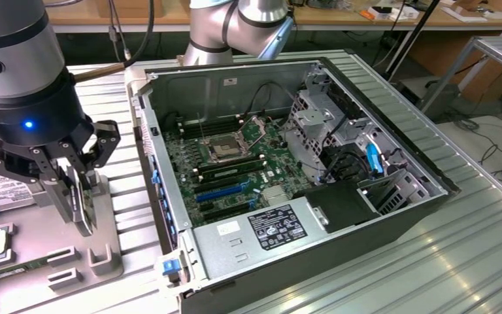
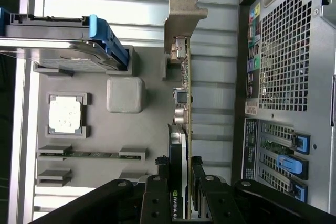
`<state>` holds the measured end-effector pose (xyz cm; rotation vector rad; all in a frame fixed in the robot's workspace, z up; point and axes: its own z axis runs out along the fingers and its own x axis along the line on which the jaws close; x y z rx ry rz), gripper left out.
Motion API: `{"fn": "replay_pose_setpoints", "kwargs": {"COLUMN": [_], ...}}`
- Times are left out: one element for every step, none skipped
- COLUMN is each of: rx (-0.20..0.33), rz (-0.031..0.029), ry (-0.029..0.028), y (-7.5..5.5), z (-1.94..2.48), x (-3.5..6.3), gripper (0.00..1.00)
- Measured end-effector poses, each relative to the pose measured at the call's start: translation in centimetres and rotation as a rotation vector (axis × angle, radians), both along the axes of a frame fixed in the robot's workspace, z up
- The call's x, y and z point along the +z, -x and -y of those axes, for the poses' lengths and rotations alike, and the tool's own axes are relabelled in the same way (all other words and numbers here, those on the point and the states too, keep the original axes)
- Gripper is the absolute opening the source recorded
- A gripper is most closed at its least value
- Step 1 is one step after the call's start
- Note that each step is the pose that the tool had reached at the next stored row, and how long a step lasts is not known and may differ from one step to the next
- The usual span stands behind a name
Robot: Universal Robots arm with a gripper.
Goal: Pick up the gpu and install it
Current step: 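Pick up the gpu and move the gpu toward the slot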
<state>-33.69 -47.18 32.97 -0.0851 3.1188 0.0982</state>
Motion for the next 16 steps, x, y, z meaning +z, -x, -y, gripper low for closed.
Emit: {"fn": "replay_pose_setpoints", "kwargs": {"rx": [0.000, 0.000, 0.000, 0.000, 0.000, 0.000, 0.000, 0.000, 0.000, 0.000, 0.000, 0.000, 0.000, 0.000, 0.000, 0.000], "rz": [0.0001, 0.0000, 0.0000, 0.0000, 0.0001, 0.0001, 0.0000, 0.0001, 0.0001, 0.0000, 0.0000, 0.0000, -0.0001, 0.0000, 0.0000, 0.0001], "ry": [-0.0005, -0.0009, -0.0017, -0.0019, -0.0025, -0.0027, -0.0029, -0.0032, -0.0034, -0.0037, -0.0039, -0.0040, -0.0042, -0.0044, -0.0045, -0.0047], "y": [0.00, 0.00, 0.00, 0.00, 0.00, 0.00, 0.00, 0.00, 0.00, 0.00, 0.00, 0.00, 0.00, 0.00, 0.00, -0.01], "z": [0.00, 0.00, 0.00, 0.00, 0.00, 0.00, 0.00, 0.00, 0.00, 0.00, 0.00, 0.00, 0.00, 0.00, 0.00, 0.00], "x": [0.01, 0.03, 0.06, 0.08, 0.11, 0.12, 0.13, 0.14, 0.14, 0.15, 0.16, 0.18, 0.21, 0.22, 0.24, 0.26], "gripper": [0.27, 0.27, 0.27, 0.27, 0.27, 0.27, 0.27, 0.27, 0.27, 0.27, 0.27, 0.27, 0.27, 0.27, 0.27, 0.27]}}
